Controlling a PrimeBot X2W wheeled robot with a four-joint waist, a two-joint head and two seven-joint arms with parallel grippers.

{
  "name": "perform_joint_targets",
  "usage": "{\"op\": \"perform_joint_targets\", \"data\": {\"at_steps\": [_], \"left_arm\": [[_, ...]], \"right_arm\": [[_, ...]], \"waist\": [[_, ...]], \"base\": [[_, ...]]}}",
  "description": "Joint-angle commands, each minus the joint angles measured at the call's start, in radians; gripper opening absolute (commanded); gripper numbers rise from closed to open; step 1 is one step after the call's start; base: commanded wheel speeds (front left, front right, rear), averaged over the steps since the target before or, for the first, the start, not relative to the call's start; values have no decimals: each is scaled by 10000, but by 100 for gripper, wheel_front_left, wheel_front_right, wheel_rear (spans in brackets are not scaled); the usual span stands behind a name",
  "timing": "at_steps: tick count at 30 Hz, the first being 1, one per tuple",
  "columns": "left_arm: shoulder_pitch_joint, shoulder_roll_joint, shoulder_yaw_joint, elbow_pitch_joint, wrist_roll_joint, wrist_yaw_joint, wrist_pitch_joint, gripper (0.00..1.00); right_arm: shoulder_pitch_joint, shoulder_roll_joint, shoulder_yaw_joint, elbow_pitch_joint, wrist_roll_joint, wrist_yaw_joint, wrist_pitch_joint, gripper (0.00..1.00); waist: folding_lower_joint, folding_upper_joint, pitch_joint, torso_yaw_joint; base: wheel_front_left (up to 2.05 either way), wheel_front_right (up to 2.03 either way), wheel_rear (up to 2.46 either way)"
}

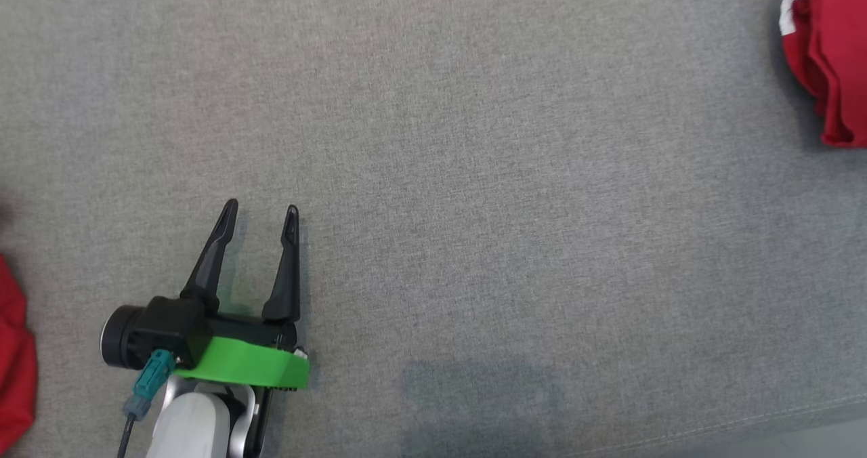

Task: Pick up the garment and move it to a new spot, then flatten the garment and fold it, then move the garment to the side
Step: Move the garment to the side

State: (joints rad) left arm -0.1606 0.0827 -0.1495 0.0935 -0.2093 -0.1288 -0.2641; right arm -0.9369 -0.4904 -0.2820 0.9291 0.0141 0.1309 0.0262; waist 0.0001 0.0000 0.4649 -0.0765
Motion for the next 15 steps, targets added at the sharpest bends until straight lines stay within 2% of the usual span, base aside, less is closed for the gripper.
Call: {"op": "perform_joint_targets", "data": {"at_steps": [1,8,15], "left_arm": [[198,-31,76,-7,-111,-33,0,100],[1242,-222,591,371,-256,5,0,100],[2573,-296,1269,858,-354,162,0,100]], "right_arm": [[141,67,-95,-197,-117,-3,-370,100],[1631,958,47,-1566,-26,-3,-2369,100],[4561,2122,639,-4139,438,-3,-2880,100]], "waist": [[-1,0,-542,24],[-1,0,-2424,267],[-1,0,-3914,507]], "base": [[0,0,0],[0,0,0],[0,0,0]]}}
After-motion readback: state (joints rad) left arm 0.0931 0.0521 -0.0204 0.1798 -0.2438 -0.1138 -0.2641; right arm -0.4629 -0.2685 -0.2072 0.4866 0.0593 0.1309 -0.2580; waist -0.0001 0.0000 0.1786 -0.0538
